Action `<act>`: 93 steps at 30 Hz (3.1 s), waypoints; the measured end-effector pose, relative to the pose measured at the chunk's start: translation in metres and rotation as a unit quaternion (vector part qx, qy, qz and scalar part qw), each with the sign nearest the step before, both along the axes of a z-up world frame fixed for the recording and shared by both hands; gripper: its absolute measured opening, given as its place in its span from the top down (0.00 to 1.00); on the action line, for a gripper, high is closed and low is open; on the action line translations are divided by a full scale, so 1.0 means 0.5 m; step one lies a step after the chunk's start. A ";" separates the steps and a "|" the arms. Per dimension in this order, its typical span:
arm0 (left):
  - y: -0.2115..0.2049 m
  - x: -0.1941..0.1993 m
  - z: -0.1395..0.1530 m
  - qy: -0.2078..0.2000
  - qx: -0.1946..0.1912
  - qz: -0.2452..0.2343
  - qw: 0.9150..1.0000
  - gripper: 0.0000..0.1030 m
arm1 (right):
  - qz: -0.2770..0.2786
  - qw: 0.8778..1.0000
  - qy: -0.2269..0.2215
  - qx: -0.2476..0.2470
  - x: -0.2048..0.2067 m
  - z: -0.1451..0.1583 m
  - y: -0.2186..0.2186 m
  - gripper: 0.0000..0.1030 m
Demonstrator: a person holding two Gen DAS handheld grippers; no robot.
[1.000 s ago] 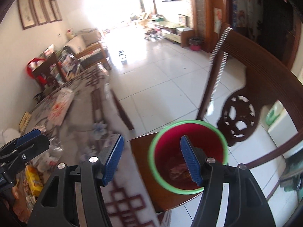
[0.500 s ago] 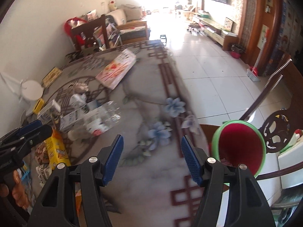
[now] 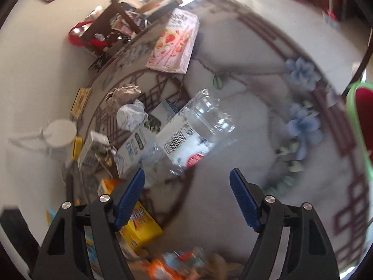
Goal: Collect trash
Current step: 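Return both tools to the table and grasp the water bottle with the right tool, then grasp the white milk carton with the left tool, then carry the bottle and carton to the red bin and release both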
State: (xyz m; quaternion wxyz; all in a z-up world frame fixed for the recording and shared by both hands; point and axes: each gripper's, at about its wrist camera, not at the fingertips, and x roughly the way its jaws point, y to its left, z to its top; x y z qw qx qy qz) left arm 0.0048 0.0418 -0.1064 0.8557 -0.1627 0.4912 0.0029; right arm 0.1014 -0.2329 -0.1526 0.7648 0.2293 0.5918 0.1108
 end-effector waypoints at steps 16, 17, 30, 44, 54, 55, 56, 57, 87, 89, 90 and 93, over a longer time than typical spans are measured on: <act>-0.030 0.173 -0.028 0.005 0.023 -0.148 0.989 0.25 | -0.074 0.995 0.060 0.034 0.112 -0.085 0.037 0.37; -0.040 0.192 -0.038 0.014 0.018 -0.167 0.986 0.25 | -0.068 0.995 0.057 0.035 0.109 -0.083 0.035 0.37; -0.188 0.309 -0.178 0.119 0.082 -0.309 0.940 0.25 | -0.011 0.997 -0.023 -0.077 0.009 0.028 -0.029 0.37; -0.177 0.282 -0.099 0.058 0.028 -0.237 0.969 0.54 | 0.020 0.993 -0.074 -0.094 -0.021 0.084 -0.022 0.37; -0.129 0.151 0.020 -0.016 -0.010 -0.132 0.991 0.55 | 0.080 0.983 -0.125 -0.104 -0.067 0.131 0.012 0.37; -0.133 0.144 0.023 -0.019 -0.011 -0.127 0.992 0.55 | 0.085 0.983 -0.129 -0.104 -0.071 0.135 0.015 0.37; -0.130 0.134 0.030 -0.024 -0.012 -0.120 0.992 0.55 | 0.089 0.982 -0.131 -0.103 -0.075 0.138 0.016 0.37; -0.131 0.130 0.038 -0.026 -0.012 -0.117 0.993 0.55 | 0.094 0.981 -0.134 -0.103 -0.081 0.143 0.019 0.37; -0.294 0.064 0.074 -0.038 -0.008 -0.124 0.991 0.55 | 0.071 0.977 -0.165 -0.112 -0.162 0.182 -0.143 0.37; -0.311 0.064 0.075 -0.038 -0.007 -0.128 0.991 0.55 | 0.065 0.978 -0.166 -0.112 -0.166 0.183 -0.162 0.37; -0.323 0.065 0.076 -0.038 -0.006 -0.130 0.991 0.55 | 0.062 0.978 -0.166 -0.112 -0.167 0.183 -0.173 0.37; -0.352 0.066 0.075 -0.037 -0.001 -0.137 0.990 0.55 | 0.053 0.979 -0.163 -0.108 -0.168 0.180 -0.202 0.37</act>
